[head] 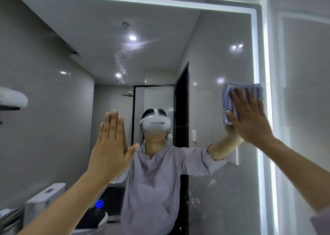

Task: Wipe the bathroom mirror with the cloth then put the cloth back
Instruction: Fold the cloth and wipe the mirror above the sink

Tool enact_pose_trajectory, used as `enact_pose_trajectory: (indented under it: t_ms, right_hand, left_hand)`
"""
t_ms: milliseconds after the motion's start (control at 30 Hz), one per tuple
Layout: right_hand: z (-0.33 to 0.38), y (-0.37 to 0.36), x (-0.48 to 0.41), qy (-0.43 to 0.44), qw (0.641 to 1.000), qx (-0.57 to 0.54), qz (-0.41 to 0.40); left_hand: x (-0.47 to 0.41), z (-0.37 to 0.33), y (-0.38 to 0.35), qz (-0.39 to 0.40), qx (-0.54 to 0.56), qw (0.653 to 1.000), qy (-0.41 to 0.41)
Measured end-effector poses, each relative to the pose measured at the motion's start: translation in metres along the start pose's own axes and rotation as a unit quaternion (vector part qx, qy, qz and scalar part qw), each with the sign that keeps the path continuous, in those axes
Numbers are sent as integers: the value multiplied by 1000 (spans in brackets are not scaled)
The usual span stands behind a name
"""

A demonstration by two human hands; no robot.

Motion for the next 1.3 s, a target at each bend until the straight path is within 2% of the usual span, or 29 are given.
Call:
enact_pose_trajectory:
  t_ms: [100, 733, 1033, 1300]
  right_hand:
    - [-22, 2, 10, -55, 998, -9, 10]
    - [26, 5, 17, -115, 992, -44, -28]
    - [101, 2, 10, -43, 997, -15, -59]
    - [201, 20, 12, 46, 998, -26, -31]
  left_hand:
    - [0, 1, -1, 2, 1, 1000, -1]
    - [-1, -1, 0, 9, 20, 1000, 2]
    - [-1, -2, 2, 13, 29, 999, 7]
    - [0, -2, 3, 14, 29, 999, 10]
Point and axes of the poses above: each hand's wrist, its own x-axis away from the middle knuckle, its own y-axis out of the back of the hand, z = x × y, the point moved 2 cm from there along -x, towards the middle knuckle, and after that the axes turned 10 degrees about x, right-handed, at the moved point
